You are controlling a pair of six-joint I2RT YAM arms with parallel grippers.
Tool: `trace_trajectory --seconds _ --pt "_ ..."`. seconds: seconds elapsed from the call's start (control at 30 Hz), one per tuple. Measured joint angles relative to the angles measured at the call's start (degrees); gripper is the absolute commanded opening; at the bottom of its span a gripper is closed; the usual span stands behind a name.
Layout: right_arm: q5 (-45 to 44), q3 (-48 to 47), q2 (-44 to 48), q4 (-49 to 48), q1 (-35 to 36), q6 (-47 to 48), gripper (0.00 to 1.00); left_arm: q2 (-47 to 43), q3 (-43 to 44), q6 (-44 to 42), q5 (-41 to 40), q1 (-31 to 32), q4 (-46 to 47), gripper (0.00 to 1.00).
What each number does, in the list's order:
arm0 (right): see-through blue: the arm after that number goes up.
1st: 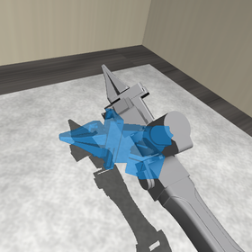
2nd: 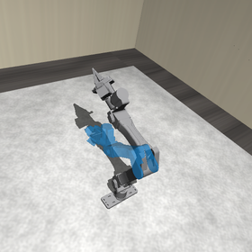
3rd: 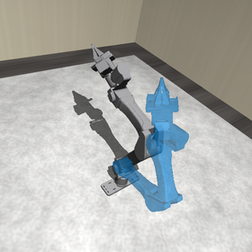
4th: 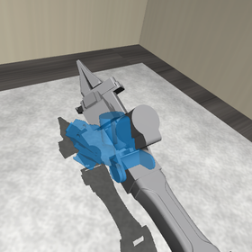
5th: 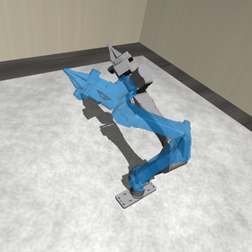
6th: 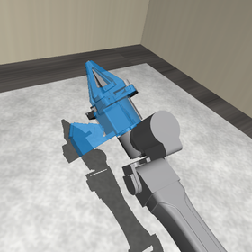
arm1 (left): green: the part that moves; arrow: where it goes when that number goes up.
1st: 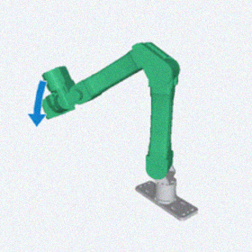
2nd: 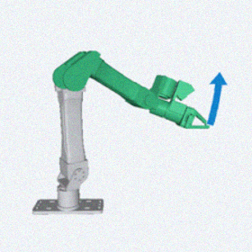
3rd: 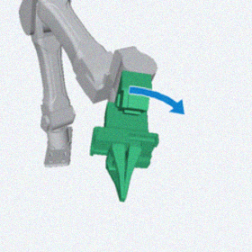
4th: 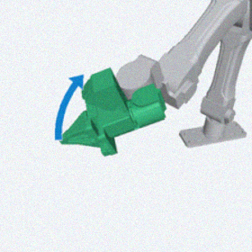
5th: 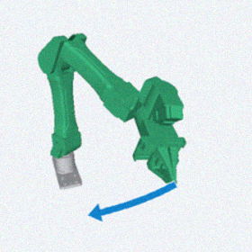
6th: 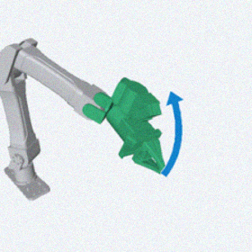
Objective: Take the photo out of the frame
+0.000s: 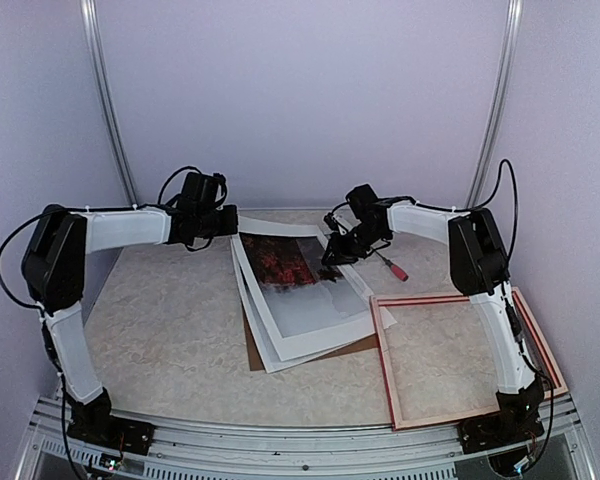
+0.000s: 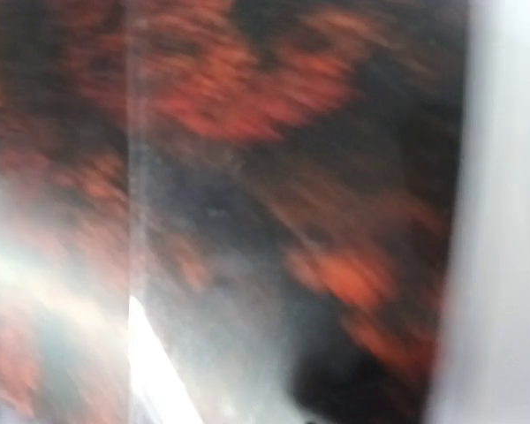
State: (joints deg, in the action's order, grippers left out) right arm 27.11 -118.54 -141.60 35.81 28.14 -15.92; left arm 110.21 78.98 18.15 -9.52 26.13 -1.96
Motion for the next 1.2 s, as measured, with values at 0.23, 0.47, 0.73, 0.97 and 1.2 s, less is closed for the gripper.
trace_trajectory --seconds 0.23,0.47,0.73,0.97,1.2 --pt "0.5 0.0 5.0 0.9 1.6 0.7 0.38 -13.5 -5.0 0.9 -3.3 -0.7 -2.9 0.0" --pt "-1.2 0.0 13.4 0.7 9.3 4.8 0.46 -19.7 -6.1 2.6 -5.3 -0.1 -4.2 0.0" --pt "-12.3 9.7 25.5 -8.5 25.0 7.3 0.56 -19.7 -6.6 5.9 -7.6 1.4 -6.7 0.0" --pt "-24.5 27.3 31.6 -29.7 35.8 2.9 0.59 -19.7 -6.6 10.8 -9.6 2.4 -9.4 0.0" --pt "-32.5 32.4 28.4 -45.0 39.8 1.4 0.59 -19.7 -6.3 17.8 -11.6 2.8 -12.8 0.0"
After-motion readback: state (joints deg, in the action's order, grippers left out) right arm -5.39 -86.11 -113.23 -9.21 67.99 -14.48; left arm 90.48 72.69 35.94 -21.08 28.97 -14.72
